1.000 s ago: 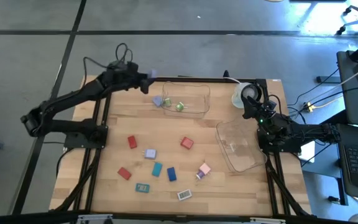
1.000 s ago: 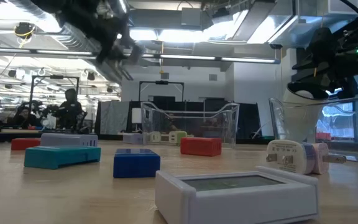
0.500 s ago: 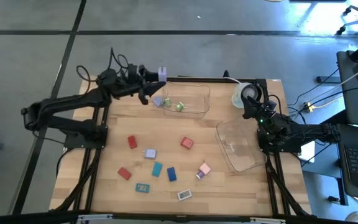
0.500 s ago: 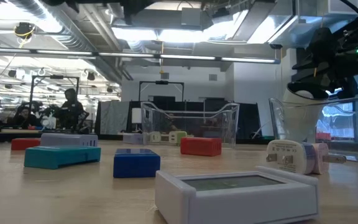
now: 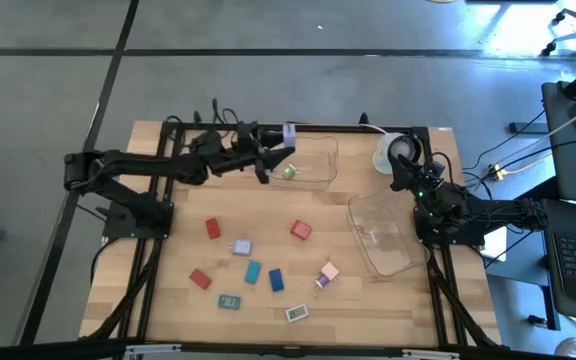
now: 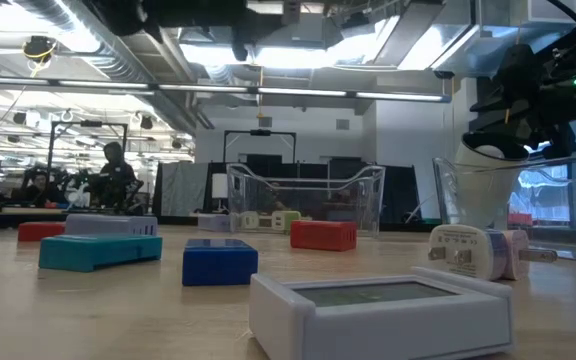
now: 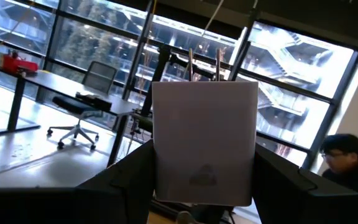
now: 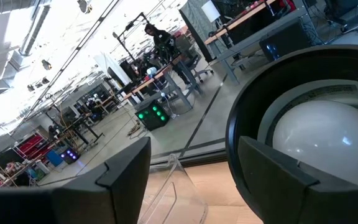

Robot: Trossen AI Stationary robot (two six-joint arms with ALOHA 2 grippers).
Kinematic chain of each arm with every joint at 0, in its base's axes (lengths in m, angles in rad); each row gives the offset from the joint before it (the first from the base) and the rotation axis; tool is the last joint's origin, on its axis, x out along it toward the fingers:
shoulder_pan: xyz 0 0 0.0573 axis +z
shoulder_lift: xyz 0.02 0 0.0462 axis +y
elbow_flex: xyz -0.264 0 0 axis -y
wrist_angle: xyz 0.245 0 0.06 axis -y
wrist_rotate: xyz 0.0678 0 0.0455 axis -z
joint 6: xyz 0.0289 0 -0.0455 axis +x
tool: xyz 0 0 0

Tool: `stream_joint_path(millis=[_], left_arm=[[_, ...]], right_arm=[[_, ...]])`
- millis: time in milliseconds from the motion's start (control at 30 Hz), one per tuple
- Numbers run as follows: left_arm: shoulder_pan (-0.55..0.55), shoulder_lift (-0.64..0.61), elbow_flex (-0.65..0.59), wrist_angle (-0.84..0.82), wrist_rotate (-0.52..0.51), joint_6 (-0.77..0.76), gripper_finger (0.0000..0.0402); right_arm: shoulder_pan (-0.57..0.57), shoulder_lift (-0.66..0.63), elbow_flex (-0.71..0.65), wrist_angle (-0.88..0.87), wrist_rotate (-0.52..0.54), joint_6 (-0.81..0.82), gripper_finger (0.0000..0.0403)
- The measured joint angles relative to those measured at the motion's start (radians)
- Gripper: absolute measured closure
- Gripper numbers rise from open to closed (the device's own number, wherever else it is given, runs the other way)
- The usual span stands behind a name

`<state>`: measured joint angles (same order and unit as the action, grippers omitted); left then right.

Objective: Pick & Place Office items
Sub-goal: Put the top left large purple charger adapter into the top transparent bin

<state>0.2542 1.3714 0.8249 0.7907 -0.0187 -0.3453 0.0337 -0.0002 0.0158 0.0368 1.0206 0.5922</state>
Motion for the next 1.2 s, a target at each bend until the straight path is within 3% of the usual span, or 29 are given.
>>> stream_joint_path(millis=[200,400,667,1033,1200], left_arm=[[-0.032,0.066,0.0,0.099,-0.037,-0.007,0.0195],[-0.063,0.109,0.0,0.127,-0.197,-0.009,0.018],[-0.086,0.166,0.001,0.115,-0.248,-0.008,0.0187],[-0.048,0.268,0.009,0.012,-0.329,-0.113,0.019],[-0.032,0.292,0.126,-0.286,-0.325,-0.117,0.019]], right_arm=[[0.0,0.0,0.0,0.0,0.0,0.0,0.0156],[0.0,0.0,0.0,0.0,0.0,0.0,0.0156],[0.0,0.0,0.0,0.0,0.0,0.0,0.0156],[0.0,0.0,0.0,0.0,0.0,0.0,0.0156],[0.0,0.0,0.0,0.0,0.0,0.0,0.0156]])
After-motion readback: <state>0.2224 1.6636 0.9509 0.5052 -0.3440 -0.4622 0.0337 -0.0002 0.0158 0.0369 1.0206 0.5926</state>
